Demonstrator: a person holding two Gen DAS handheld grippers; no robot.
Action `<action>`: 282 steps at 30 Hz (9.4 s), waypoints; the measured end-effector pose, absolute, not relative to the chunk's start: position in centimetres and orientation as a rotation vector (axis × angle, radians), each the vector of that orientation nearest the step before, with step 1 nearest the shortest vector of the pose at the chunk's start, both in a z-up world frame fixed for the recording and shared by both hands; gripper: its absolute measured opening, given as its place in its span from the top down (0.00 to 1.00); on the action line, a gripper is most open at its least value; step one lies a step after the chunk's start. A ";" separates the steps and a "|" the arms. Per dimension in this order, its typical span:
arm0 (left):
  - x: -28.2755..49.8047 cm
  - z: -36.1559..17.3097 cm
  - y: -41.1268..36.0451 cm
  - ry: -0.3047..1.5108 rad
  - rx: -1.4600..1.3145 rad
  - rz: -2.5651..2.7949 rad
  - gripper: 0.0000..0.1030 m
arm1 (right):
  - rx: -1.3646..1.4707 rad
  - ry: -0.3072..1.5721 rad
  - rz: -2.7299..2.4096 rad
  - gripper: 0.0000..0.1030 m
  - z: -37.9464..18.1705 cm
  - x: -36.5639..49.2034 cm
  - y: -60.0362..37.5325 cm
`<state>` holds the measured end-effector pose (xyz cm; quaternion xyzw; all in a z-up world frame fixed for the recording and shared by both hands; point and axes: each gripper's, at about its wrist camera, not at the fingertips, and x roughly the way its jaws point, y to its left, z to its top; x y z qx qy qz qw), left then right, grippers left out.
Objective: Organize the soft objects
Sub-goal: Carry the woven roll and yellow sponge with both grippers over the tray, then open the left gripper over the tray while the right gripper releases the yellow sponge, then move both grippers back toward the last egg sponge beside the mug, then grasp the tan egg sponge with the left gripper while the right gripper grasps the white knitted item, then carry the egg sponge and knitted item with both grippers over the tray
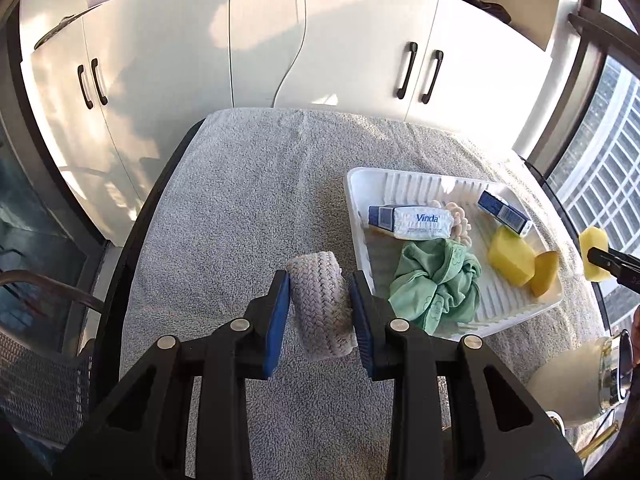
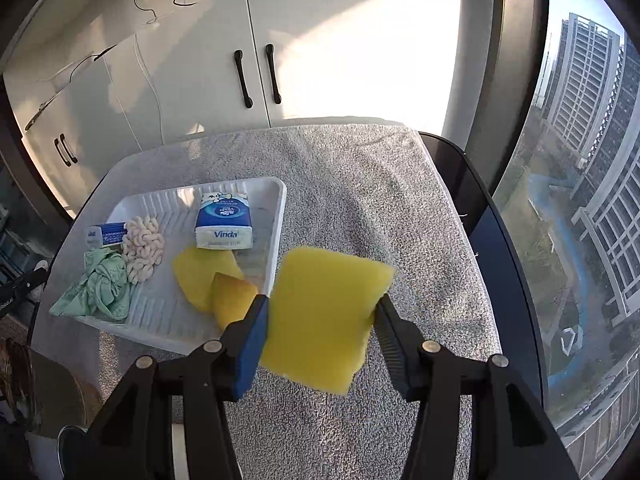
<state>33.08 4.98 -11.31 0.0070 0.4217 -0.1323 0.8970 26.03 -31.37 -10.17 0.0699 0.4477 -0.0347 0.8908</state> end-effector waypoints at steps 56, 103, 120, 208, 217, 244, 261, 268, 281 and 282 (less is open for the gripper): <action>40.3 -12.5 -11.0 0.988 0.290 -0.726 0.55 | -0.101 1.188 0.510 0.31 -14.1 35.5 -18.5; 20.8 -16.8 15.2 0.889 0.099 -0.312 0.55 | 0.201 1.033 0.036 0.31 -13.9 10.2 -38.9; 8.2 -18.0 12.2 0.893 0.098 -0.428 0.55 | 0.145 1.027 0.164 0.31 -15.6 -0.5 -29.8; 9.0 -16.8 7.7 0.926 -0.041 -0.373 0.67 | 0.143 0.884 0.032 0.47 -14.9 -3.6 -25.7; 12.7 -17.0 10.3 0.940 -0.071 -0.311 0.67 | 0.171 0.881 -0.074 0.47 -14.5 -1.0 -30.5; 25.7 -15.9 10.5 0.901 -0.025 -0.236 0.67 | 0.152 0.902 -0.115 0.47 -14.4 12.8 -35.2; 35.6 -15.0 5.4 0.896 0.087 -0.266 0.67 | 0.098 0.946 -0.080 0.47 -14.3 25.5 -33.9; 38.4 -12.1 0.7 0.863 0.124 -0.352 0.67 | 0.063 0.932 0.036 0.47 -12.4 29.5 -30.5; 42.0 -12.0 -8.1 0.903 0.261 -0.574 0.67 | -0.049 0.910 0.219 0.47 -10.6 33.2 -24.6; 42.1 -12.2 -8.7 0.912 0.273 -0.589 0.67 | -0.054 0.926 0.232 0.47 -10.8 33.6 -24.3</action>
